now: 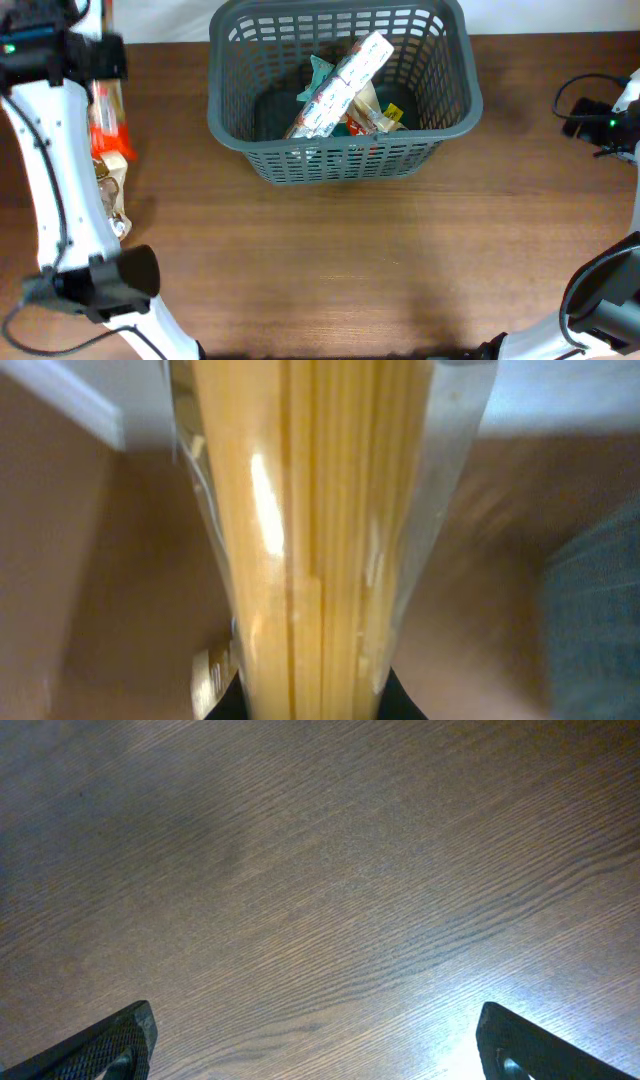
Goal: Pack container
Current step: 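Lift the spaghetti package and lay it in the basket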
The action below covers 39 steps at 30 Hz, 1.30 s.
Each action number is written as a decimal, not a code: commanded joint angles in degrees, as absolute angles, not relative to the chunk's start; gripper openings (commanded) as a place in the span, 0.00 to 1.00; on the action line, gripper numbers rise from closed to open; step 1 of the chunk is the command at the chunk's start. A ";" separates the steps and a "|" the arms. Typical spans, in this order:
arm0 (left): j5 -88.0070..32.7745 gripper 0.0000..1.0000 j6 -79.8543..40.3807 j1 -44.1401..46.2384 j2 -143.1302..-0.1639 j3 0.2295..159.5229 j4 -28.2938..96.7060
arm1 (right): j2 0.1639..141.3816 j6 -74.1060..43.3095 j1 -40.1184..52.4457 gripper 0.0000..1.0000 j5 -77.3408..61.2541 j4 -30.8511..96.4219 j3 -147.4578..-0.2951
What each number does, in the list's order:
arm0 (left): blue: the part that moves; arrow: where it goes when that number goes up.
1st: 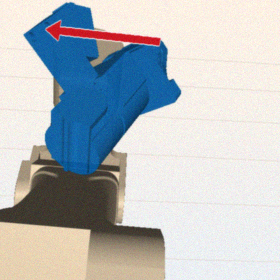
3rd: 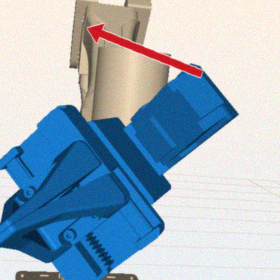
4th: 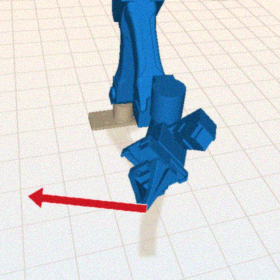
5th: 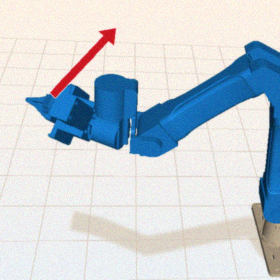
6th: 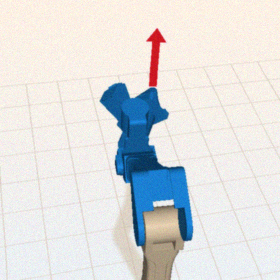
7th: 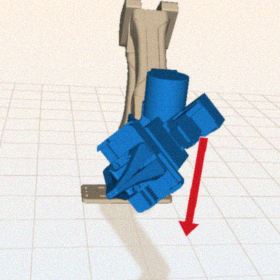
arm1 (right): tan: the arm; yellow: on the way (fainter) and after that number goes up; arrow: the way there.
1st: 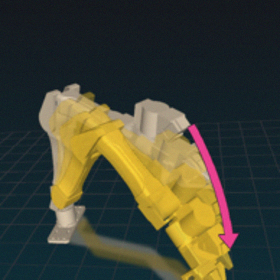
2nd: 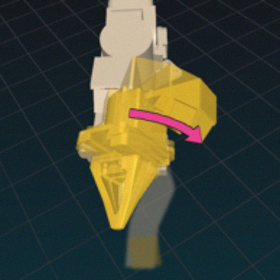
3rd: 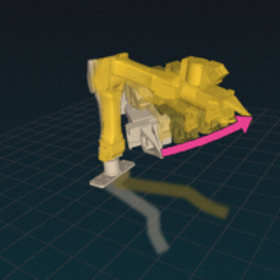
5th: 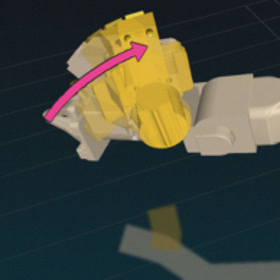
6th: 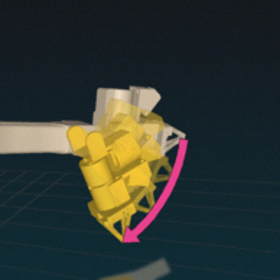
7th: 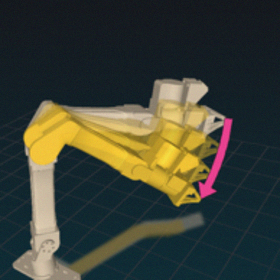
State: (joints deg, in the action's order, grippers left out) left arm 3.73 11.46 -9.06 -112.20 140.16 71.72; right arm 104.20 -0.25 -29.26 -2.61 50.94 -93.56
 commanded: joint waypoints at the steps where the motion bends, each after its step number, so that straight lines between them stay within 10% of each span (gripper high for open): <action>1: -6.98 0.01 27.51 -2.87 -107.09 149.58 70.06 | 102.69 -0.93 -29.23 0.99 -2.72 50.94 -93.41; 9: -14.59 0.01 62.04 14.96 -109.12 151.87 70.83 | 102.69 -0.93 -29.23 0.99 -2.72 50.94 -93.41; 26: -4.16 0.02 65.95 23.97 -133.27 151.87 69.25 | 102.69 -0.93 -29.23 0.99 -2.72 50.94 -93.41; 32: 3.70 0.64 51.00 24.05 -134.63 152.18 64.01 | 102.69 -0.93 -29.23 0.99 -2.72 50.94 -93.41; 39: 10.33 0.85 37.74 24.34 -130.15 160.18 65.10 | 102.69 -0.93 -29.23 0.99 -2.72 50.94 -93.41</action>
